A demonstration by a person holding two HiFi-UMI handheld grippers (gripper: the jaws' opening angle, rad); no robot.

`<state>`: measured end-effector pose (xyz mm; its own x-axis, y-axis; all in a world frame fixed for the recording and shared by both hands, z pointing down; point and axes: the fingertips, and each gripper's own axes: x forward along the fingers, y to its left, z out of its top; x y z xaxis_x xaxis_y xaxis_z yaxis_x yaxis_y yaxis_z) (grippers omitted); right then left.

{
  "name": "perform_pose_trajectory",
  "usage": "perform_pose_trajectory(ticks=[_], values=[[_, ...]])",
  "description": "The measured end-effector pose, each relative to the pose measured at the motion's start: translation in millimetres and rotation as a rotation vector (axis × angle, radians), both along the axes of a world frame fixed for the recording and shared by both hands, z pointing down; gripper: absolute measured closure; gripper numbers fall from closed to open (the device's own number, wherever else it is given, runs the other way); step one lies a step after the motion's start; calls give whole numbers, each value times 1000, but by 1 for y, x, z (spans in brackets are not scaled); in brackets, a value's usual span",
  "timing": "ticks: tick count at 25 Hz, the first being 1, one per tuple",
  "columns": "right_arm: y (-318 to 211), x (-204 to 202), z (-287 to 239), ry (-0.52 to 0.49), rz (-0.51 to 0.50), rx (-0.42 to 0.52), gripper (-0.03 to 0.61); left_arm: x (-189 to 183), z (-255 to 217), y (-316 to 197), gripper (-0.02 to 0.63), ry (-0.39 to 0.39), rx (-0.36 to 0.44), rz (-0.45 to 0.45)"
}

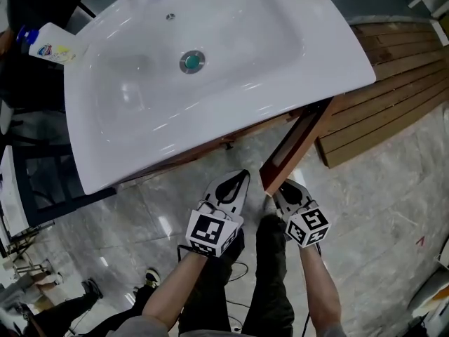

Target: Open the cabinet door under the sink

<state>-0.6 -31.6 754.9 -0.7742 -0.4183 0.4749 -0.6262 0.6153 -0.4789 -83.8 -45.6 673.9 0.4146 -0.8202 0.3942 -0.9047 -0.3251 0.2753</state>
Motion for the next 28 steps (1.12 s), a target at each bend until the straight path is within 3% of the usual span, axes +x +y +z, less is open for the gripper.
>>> perform_pose_trajectory(ticks=[8,28], values=[[11,36,0,29,89,-14,532,11,1,-2,606,8,-4,29],[-6,178,-2,125,433,43,554,107,3,-9,606,42,-8,217]])
